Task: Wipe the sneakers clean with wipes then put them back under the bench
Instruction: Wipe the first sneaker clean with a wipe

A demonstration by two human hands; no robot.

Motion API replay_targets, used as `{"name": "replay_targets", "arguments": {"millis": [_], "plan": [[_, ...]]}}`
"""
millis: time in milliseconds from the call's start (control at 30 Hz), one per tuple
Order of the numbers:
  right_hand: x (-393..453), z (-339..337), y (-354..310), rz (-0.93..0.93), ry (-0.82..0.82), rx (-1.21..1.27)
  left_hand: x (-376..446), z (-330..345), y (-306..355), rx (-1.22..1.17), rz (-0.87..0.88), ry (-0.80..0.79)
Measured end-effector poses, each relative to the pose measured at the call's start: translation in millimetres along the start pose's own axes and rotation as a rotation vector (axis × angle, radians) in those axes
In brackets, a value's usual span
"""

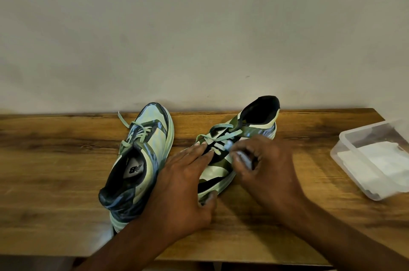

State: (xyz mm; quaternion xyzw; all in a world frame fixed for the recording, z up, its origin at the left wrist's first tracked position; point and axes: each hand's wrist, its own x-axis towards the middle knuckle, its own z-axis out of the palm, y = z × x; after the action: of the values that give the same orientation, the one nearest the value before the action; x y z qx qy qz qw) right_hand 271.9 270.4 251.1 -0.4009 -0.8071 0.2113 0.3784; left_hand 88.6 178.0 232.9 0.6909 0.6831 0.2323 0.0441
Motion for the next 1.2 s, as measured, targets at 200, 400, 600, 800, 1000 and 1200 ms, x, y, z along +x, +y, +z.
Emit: {"name": "replay_targets", "arguments": {"millis": [200, 400, 600, 800, 1000, 1200], "plan": [[17, -12, 10, -0.003, 0.015, -0.020, 1, 0, 0, -0.002, -0.001, 0.000], [11, 2, -5, -0.017, -0.063, -0.030, 1, 1, 1, 0.000, 0.010, 0.000], [32, -16, 8, 0.051, 0.025, -0.039, 1, -1, 1, 0.009, 0.005, -0.007], [3, 6, -14, -0.090, -0.100, 0.003, 1, -2, 0, -0.032, 0.004, -0.016], [11, -16, 10, 0.040, -0.001, 0.075, 0, -3, -3, -0.074, -0.004, 0.008], [-29, 4, -4, -0.076, -0.175, 0.104, -1, -3, -3, -0.079, -0.007, 0.031]]}}
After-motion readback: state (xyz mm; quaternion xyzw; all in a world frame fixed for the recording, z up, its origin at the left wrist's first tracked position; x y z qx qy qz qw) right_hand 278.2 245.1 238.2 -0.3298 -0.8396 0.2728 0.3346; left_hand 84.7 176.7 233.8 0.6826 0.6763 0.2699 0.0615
